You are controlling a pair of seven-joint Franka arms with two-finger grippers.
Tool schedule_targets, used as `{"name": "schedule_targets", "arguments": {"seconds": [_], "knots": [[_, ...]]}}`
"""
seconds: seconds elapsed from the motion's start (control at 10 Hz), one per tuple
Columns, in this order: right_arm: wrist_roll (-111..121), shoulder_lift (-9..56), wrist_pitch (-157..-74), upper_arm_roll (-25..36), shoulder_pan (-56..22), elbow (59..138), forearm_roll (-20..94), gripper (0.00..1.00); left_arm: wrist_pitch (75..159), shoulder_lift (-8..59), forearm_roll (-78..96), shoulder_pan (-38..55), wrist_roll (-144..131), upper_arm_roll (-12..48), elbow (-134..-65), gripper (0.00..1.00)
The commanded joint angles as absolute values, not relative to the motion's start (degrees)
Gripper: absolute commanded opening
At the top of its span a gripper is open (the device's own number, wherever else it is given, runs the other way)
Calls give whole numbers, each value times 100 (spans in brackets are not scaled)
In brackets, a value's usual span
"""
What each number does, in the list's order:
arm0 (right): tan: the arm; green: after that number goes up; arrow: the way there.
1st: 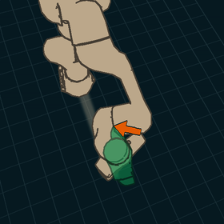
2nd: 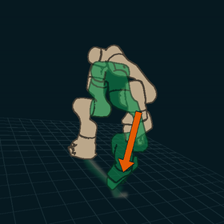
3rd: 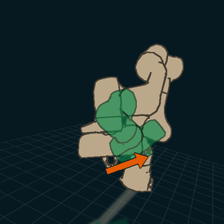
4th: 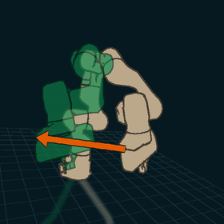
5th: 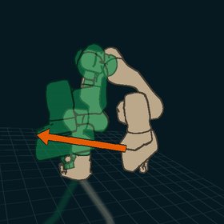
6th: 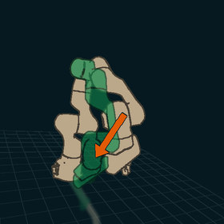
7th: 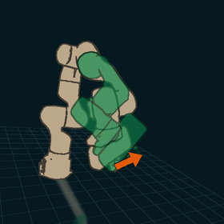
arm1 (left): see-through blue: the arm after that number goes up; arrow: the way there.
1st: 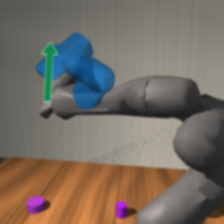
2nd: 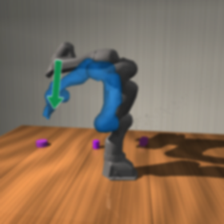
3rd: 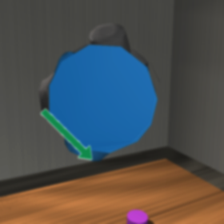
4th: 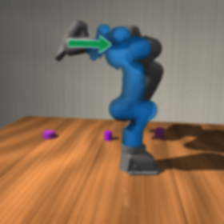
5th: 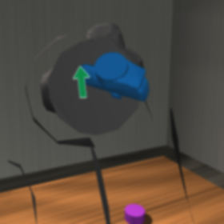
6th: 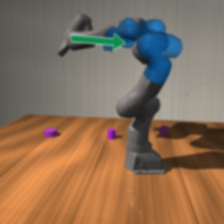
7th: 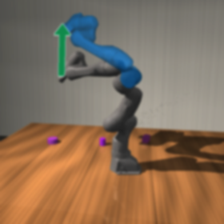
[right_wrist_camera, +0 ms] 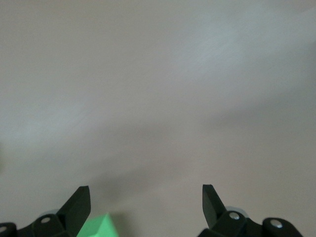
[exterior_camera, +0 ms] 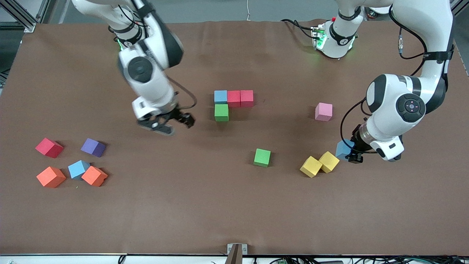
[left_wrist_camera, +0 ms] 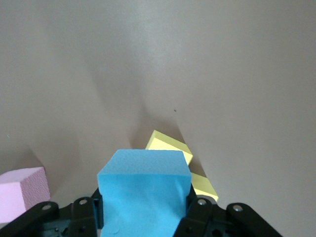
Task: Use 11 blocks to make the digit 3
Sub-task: 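Grasp the purple cube with the right gripper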
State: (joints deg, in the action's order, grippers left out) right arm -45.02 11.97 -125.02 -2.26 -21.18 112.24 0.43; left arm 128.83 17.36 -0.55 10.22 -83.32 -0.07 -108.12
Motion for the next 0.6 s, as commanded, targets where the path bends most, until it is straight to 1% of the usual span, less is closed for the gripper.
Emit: {"name": "schedule_targets", "arguments": {"seconds": [0.0,0.2,0.4,0.5], "knots": [[-3861,1430,-12865,-343,-910,11408,-296,100,12753,1679,-53,967,-8376,0,-10653,7],[-3675,1861,-13366,-343,-145,11400,-622,100,12753,1670,-79,941,-8245,-9,-10644,7],[-2223,1942,-13368,-351,629,11434,-721,100,12762,1670,-114,940,-8078,-9,-10608,7],[-1963,1977,-13455,-352,911,11487,-721,100,12770,1679,-123,940,-8077,-9,-10617,7]]}}
